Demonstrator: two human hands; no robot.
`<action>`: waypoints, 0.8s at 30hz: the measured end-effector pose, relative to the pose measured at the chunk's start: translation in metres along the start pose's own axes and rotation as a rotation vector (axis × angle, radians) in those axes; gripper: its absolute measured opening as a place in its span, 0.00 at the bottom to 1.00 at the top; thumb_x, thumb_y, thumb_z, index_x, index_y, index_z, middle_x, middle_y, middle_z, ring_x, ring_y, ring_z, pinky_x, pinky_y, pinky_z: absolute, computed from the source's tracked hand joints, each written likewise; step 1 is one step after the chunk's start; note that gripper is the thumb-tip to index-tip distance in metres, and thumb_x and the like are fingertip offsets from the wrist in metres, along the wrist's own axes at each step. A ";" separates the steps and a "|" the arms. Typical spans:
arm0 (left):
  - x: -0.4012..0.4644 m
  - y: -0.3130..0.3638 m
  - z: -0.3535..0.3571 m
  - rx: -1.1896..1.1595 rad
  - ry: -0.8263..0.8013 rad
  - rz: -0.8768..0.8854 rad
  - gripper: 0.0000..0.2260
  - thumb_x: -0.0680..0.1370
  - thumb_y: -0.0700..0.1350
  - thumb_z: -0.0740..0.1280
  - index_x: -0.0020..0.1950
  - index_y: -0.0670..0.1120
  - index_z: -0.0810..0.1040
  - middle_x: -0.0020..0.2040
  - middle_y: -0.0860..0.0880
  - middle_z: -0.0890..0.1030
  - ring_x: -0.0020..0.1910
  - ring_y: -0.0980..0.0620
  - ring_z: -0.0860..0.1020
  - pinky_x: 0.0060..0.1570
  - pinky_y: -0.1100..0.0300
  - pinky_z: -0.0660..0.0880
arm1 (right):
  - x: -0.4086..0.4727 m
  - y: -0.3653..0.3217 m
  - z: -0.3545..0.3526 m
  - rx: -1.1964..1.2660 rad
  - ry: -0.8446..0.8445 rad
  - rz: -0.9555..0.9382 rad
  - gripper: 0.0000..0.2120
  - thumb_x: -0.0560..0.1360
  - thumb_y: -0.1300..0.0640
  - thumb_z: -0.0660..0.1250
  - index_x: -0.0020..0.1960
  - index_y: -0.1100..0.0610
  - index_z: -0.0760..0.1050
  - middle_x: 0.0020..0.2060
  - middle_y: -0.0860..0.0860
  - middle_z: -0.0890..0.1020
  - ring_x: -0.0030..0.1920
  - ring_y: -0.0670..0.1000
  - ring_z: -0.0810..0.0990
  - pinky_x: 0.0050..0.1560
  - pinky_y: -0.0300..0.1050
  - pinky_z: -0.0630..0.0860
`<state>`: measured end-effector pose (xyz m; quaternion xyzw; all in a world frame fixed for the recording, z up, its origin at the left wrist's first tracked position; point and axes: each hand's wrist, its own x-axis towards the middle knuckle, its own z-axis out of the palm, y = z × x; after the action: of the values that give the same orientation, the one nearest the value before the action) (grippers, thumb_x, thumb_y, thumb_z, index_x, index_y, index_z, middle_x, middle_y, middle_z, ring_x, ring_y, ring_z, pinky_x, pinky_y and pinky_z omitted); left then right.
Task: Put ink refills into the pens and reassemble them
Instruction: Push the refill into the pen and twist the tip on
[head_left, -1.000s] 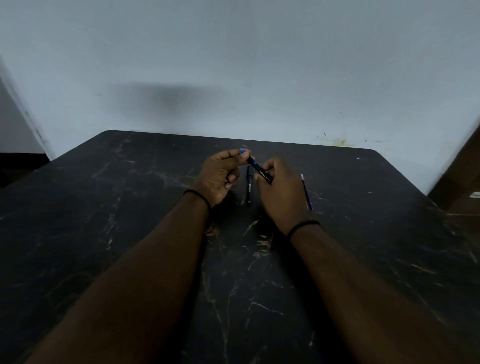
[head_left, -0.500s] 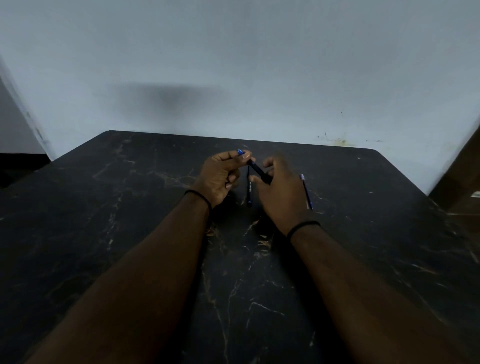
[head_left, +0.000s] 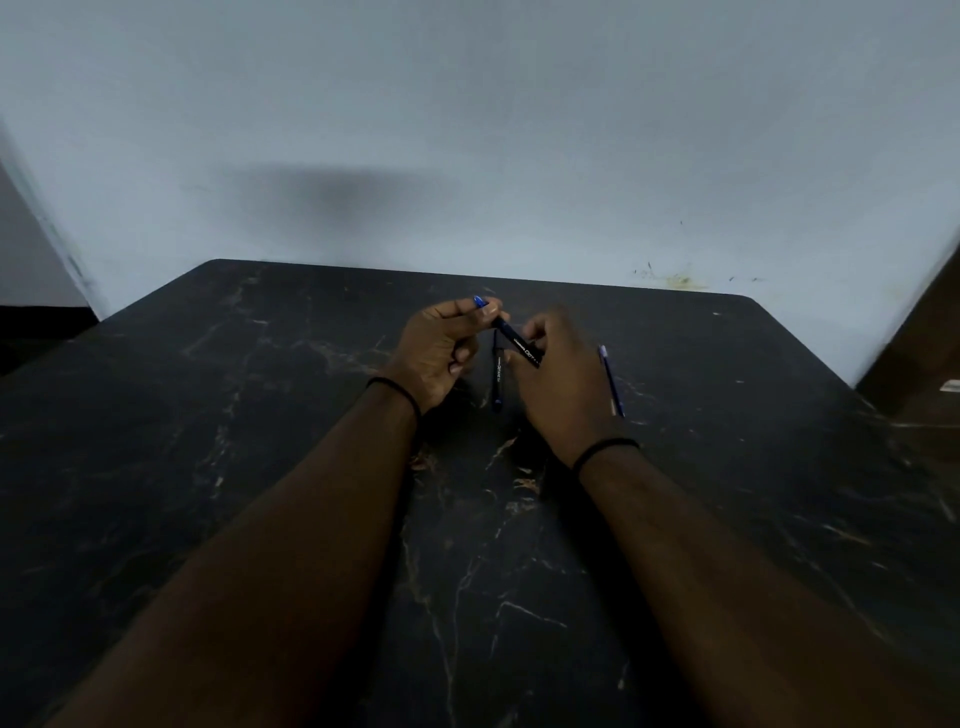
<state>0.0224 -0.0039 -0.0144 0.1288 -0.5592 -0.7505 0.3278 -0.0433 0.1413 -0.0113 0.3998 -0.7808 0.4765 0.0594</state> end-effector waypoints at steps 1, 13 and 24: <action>0.000 0.000 0.000 -0.002 0.003 -0.002 0.04 0.76 0.39 0.70 0.49 0.43 0.83 0.45 0.46 0.86 0.21 0.58 0.63 0.19 0.67 0.58 | 0.000 0.001 0.000 -0.005 0.005 0.001 0.07 0.76 0.54 0.70 0.49 0.49 0.72 0.40 0.45 0.79 0.42 0.49 0.79 0.43 0.48 0.77; -0.001 0.003 0.000 -0.021 0.012 -0.024 0.05 0.78 0.39 0.68 0.51 0.43 0.83 0.39 0.51 0.84 0.23 0.59 0.63 0.20 0.66 0.57 | -0.001 0.000 -0.003 0.018 0.016 -0.014 0.06 0.76 0.54 0.71 0.51 0.51 0.75 0.43 0.46 0.79 0.44 0.48 0.78 0.45 0.45 0.74; 0.000 0.001 0.001 -0.018 0.021 -0.018 0.05 0.78 0.38 0.68 0.51 0.43 0.83 0.41 0.49 0.85 0.22 0.59 0.63 0.19 0.67 0.58 | 0.000 0.000 -0.002 -0.009 -0.025 -0.001 0.09 0.76 0.49 0.70 0.51 0.49 0.71 0.43 0.45 0.79 0.43 0.48 0.79 0.42 0.44 0.74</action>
<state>0.0220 -0.0037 -0.0136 0.1388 -0.5476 -0.7572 0.3279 -0.0440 0.1430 -0.0103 0.4056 -0.7834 0.4680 0.0518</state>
